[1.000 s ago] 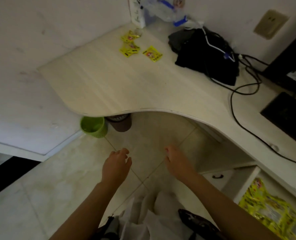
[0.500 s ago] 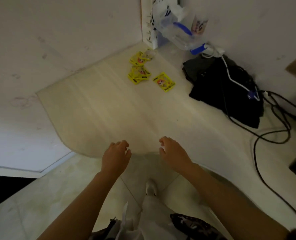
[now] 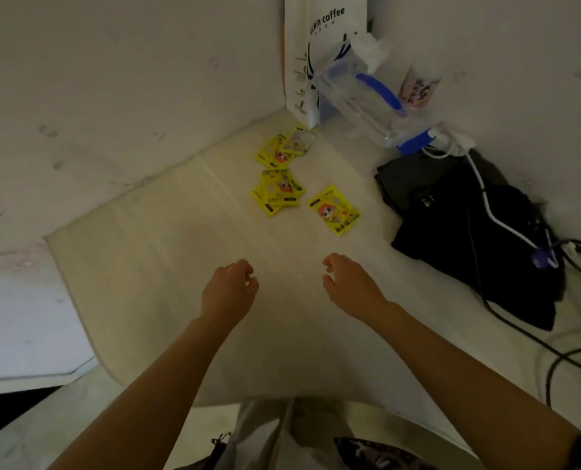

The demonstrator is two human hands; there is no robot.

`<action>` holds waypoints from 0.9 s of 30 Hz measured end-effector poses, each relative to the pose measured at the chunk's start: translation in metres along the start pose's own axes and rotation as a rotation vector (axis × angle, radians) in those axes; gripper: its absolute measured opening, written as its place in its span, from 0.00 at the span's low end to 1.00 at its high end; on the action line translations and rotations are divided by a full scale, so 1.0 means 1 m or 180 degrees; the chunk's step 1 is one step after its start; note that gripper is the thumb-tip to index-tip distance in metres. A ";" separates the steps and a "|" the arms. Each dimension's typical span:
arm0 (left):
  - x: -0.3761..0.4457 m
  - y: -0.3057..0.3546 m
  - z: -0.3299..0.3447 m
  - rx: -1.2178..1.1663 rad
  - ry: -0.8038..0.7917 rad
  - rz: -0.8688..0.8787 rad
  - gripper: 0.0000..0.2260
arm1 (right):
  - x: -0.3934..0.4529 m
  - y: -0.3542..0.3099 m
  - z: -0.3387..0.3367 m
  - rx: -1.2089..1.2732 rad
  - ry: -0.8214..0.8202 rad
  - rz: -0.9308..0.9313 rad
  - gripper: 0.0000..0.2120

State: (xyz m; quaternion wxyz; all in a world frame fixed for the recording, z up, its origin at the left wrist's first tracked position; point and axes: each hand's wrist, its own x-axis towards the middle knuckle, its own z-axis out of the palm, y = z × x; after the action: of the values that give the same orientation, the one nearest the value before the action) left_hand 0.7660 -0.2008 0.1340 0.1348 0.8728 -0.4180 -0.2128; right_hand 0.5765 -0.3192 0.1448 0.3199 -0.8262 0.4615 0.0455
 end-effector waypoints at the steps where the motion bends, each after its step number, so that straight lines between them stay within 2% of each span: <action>1: 0.013 0.001 -0.003 -0.0052 0.0005 -0.0024 0.11 | 0.010 -0.001 -0.004 0.0007 0.0005 0.0035 0.16; 8: 0.103 0.011 -0.021 -0.0301 -0.0023 -0.0025 0.11 | 0.075 -0.010 -0.028 0.0094 0.0139 0.0394 0.16; 15: 0.183 0.026 -0.031 -0.0480 -0.0044 -0.0210 0.13 | 0.135 -0.011 -0.045 -0.0162 0.0185 0.0647 0.19; 18: 0.208 0.035 -0.028 -0.0653 -0.0104 -0.0423 0.15 | 0.155 -0.009 -0.055 -0.0156 0.0182 0.0875 0.20; 23: 0.226 0.053 -0.011 -0.0943 -0.0203 -0.0731 0.21 | 0.179 -0.004 -0.058 -0.0301 0.0038 0.1038 0.28; 27: 0.235 0.068 0.003 -0.1062 -0.0226 -0.1055 0.29 | 0.191 -0.002 -0.053 -0.0361 -0.0015 0.1112 0.28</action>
State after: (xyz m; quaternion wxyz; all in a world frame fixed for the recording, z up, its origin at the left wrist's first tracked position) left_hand 0.8507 -0.4276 0.0986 0.2256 0.8871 -0.2326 -0.3287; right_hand 0.6753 -0.4892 0.1171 0.2612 -0.7501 0.5939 0.1283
